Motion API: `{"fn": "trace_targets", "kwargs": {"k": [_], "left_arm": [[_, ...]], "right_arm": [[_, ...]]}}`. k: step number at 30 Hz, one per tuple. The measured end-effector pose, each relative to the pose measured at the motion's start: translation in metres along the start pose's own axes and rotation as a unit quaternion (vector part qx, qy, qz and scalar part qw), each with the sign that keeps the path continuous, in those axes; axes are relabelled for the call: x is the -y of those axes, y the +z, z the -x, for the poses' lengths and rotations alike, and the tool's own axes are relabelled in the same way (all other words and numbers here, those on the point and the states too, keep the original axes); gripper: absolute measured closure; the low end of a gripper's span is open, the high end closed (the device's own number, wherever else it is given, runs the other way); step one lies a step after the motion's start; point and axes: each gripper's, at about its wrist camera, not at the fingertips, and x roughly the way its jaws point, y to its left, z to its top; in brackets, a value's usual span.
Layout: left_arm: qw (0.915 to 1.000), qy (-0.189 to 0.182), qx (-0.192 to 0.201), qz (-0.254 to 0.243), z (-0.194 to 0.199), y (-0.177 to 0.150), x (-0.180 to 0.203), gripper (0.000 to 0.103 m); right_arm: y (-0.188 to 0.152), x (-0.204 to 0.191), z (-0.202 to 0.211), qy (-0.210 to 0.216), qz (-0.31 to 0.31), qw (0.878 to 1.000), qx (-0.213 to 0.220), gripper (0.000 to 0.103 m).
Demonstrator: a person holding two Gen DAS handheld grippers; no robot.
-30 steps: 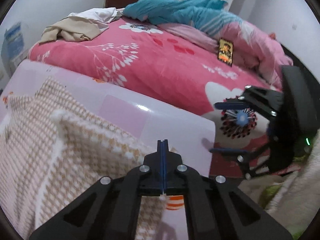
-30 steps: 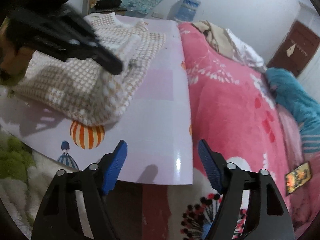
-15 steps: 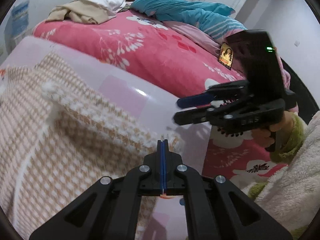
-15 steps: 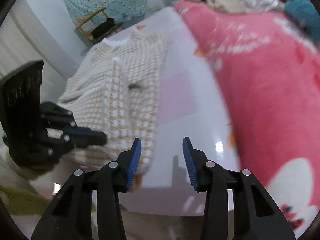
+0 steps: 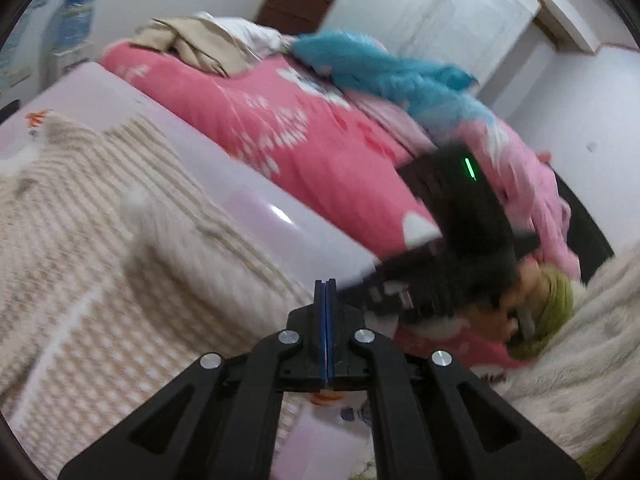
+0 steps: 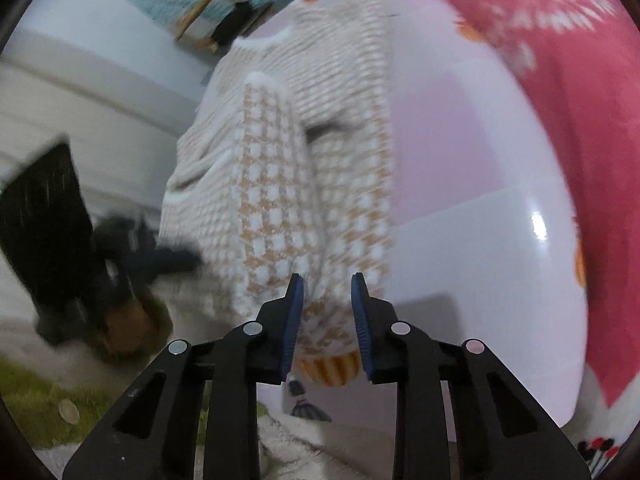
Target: Fold large clothes
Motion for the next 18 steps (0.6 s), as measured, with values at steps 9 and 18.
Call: {"fn": "trace_targets", "kwargs": {"k": [9,18], "left_arm": [[0.9950,0.080,-0.059,0.006,-0.026,-0.007,-0.017,0.078],[0.9914,0.093,-0.091,0.011,-0.044,-0.028,-0.025,0.078]], "right_arm": [[-0.016,-0.038,-0.010,-0.072,0.071,0.994,-0.033,0.070],[0.032,-0.032,-0.009,-0.128,0.019,0.992,-0.013,0.065]]}}
